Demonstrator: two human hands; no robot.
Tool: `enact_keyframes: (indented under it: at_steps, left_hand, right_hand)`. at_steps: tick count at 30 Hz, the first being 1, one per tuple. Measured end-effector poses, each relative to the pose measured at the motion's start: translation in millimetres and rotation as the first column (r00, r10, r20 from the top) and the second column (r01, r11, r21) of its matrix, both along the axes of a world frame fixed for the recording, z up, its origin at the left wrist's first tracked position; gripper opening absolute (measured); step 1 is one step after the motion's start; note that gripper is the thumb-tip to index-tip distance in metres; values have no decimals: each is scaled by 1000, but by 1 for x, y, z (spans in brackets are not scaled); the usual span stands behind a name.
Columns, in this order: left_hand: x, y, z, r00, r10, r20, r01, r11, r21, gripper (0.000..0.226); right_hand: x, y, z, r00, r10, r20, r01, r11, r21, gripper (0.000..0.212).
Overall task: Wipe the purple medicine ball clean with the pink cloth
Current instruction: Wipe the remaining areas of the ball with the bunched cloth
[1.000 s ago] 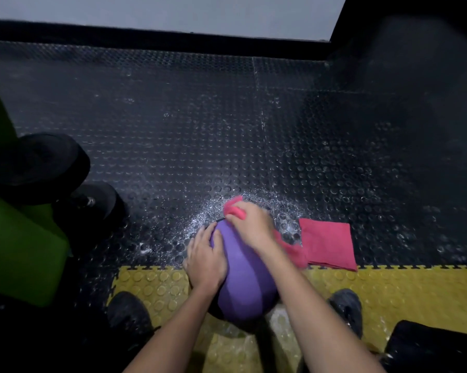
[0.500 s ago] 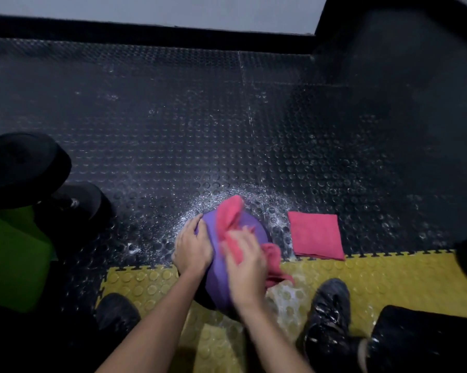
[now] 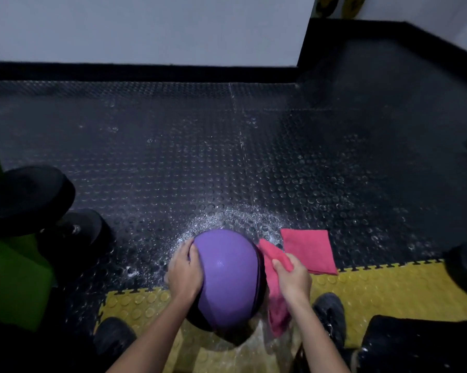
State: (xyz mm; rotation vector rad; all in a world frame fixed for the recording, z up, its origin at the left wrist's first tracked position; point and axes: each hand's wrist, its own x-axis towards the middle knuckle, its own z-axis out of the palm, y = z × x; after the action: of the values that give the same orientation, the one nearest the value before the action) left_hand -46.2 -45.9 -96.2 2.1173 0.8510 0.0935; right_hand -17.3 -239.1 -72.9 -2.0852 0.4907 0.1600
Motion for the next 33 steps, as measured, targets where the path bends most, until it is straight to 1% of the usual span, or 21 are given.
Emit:
enact_keyframes:
  at_steps: [1, 3, 5, 7, 8, 9, 14, 17, 20, 22, 25, 28, 29, 31, 33]
  left_hand:
    - [1, 0, 4, 999, -35, -21, 37, 997, 64, 44]
    - [7, -7, 18, 995, -103, -14, 104, 977, 187, 42]
    - [16, -20, 32, 978, -202, -43, 206, 946, 250, 45]
    - [23, -34, 33, 933, -313, -176, 354, 883, 307, 52]
    - [23, -39, 31, 909, -342, -237, 406, 854, 325, 55]
    - [23, -40, 27, 899, -348, -266, 425, 842, 333, 56]
    - [23, -37, 23, 909, -334, -250, 406, 845, 348, 55]
    - [19, -38, 23, 909, -339, -241, 407, 846, 345, 55]
    - [17, -39, 24, 908, -342, -241, 410, 842, 351, 55]
    - [18, -40, 24, 909, -338, -245, 408, 842, 353, 55]
    - [22, -40, 23, 909, -341, -242, 409, 842, 351, 54]
    - [24, -38, 23, 907, -346, -240, 413, 843, 345, 51]
    - [24, -37, 23, 907, -349, -235, 413, 843, 345, 49]
    - [24, -35, 23, 907, -355, -225, 415, 843, 342, 46]
    - [27, -32, 22, 907, -365, -209, 416, 852, 318, 45]
  right_hand:
    - [4, -4, 5, 1000, 25, -5, -25, 1000, -2, 35]
    - [11, -9, 12, 997, 73, -6, -73, 997, -1, 35]
    - [16, -12, 17, 995, 102, -1, -102, 995, 7, 36]
    - [20, -14, 21, 991, 131, -4, -131, 991, -5, 37]
    - [20, -15, 22, 989, 145, -11, -145, 989, -13, 38]
    - [21, -16, 22, 987, 159, -15, -159, 987, -25, 37]
    - [28, -20, 19, 984, 174, 25, -170, 979, -115, 32]
    - [38, -21, 13, 980, 201, 6, -198, 970, -139, 32]
    - [49, -20, 4, 953, 300, -49, -304, 932, -196, 41]
    - [54, -13, 3, 924, 382, -33, -379, 899, -219, 41]
    - [56, 11, 4, 849, 528, 31, -512, 835, -204, 37]
    - [49, 35, -5, 761, 649, 12, -642, 755, -137, 38]
    - [44, 40, -11, 750, 661, 6, -658, 747, -99, 40]
    - [34, 45, -22, 769, 639, 4, -639, 769, -33, 41]
    - [30, 47, -27, 793, 610, 3, -610, 792, -23, 42]
